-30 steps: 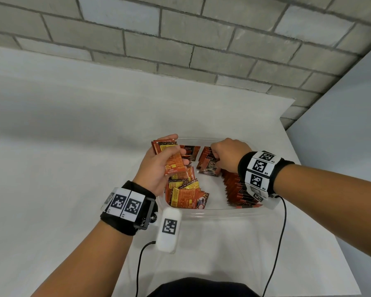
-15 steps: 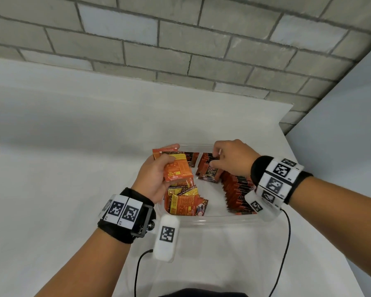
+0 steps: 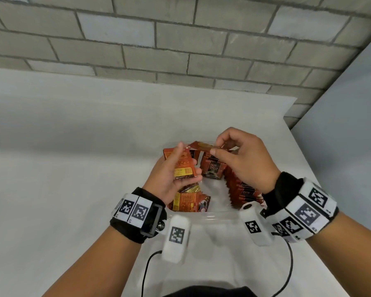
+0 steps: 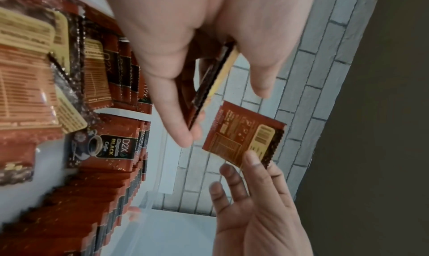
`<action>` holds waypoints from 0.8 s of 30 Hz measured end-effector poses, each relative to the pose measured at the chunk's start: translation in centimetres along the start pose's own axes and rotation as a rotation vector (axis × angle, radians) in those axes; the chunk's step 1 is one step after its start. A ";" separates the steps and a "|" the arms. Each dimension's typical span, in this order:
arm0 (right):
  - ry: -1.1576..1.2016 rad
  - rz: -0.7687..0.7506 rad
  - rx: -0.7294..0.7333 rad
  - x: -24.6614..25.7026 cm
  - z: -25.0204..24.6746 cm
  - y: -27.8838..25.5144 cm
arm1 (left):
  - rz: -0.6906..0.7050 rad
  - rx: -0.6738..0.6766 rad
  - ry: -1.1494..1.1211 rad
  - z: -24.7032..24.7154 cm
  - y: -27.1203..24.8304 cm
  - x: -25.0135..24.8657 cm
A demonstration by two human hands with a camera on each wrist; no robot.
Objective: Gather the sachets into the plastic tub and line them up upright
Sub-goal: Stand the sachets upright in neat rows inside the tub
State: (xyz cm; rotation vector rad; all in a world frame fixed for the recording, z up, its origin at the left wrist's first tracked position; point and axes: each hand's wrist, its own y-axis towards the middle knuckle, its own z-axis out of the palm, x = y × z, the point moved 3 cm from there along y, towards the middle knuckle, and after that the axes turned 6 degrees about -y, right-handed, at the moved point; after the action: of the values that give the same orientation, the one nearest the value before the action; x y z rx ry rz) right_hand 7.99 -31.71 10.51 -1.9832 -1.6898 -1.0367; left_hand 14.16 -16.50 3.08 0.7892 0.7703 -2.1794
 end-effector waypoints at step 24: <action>-0.514 0.190 0.515 -5.1 0.4 4.1 | 0.111 -0.101 0.089 -1.3 1.1 -0.5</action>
State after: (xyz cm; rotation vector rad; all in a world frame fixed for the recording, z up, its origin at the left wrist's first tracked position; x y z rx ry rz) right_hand 11.83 -36.03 7.47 -2.0865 -1.7228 0.0027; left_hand 15.69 -16.06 2.24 0.8606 0.8539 -2.0027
